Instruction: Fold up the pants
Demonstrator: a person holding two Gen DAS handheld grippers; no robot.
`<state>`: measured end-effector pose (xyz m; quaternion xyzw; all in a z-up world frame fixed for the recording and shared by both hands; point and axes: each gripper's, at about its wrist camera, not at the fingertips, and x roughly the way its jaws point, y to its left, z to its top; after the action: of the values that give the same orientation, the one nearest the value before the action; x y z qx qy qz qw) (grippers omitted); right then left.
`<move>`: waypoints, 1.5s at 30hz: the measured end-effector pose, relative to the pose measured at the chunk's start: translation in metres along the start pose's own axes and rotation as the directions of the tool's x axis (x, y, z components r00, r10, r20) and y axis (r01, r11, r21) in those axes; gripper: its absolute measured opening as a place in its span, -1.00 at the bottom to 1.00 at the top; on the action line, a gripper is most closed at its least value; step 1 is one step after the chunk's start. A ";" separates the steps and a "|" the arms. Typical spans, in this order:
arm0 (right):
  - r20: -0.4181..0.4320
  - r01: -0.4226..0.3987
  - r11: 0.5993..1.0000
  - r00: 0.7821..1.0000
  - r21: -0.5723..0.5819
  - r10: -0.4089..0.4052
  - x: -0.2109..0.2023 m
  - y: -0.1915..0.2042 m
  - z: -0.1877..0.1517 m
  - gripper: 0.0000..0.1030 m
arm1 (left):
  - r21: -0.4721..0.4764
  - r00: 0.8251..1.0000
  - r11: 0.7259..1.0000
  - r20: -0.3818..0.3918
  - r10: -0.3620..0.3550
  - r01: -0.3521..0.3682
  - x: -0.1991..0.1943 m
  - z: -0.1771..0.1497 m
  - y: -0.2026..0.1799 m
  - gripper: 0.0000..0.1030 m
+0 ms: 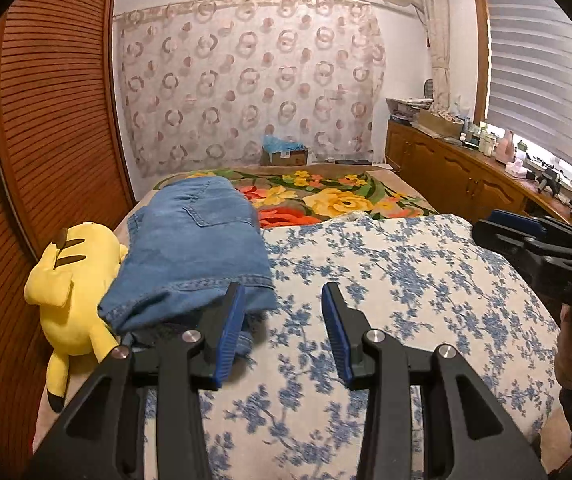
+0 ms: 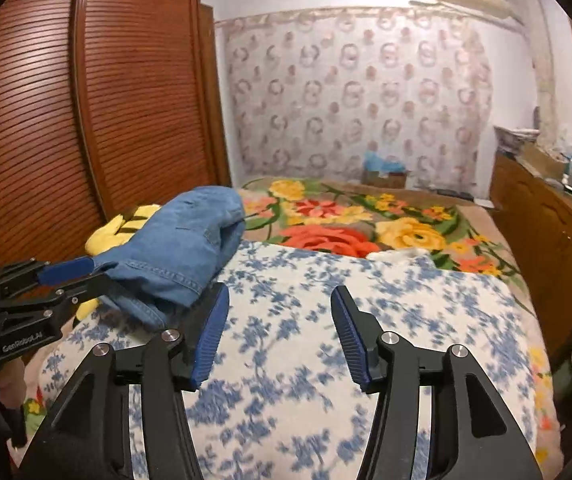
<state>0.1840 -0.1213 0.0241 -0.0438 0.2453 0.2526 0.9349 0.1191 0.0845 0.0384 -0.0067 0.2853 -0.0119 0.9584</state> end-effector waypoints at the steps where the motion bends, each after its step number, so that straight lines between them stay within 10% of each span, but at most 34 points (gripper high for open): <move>1: 0.007 0.011 1.000 1.000 0.003 -0.011 -0.007 -0.002 -0.003 0.12 | 0.000 1.000 1.000 0.004 -0.005 0.005 -0.002 -0.001 -0.004 -0.24; 27: 0.168 0.192 0.977 0.964 0.092 -0.205 -0.124 -0.035 -0.036 0.43 | 0.050 0.992 0.998 0.116 -0.042 0.037 -0.065 -0.003 -0.081 -0.19; 45: 0.170 0.201 0.973 0.961 0.112 -0.218 -0.129 -0.037 -0.045 0.43 | 0.049 0.992 0.999 0.122 -0.029 0.024 -0.073 -0.004 -0.083 -0.16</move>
<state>0.0858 -0.2209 0.0455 -0.0026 0.1646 0.1433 0.9759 0.0545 0.0037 0.0764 0.0116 0.2254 -0.0310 0.9737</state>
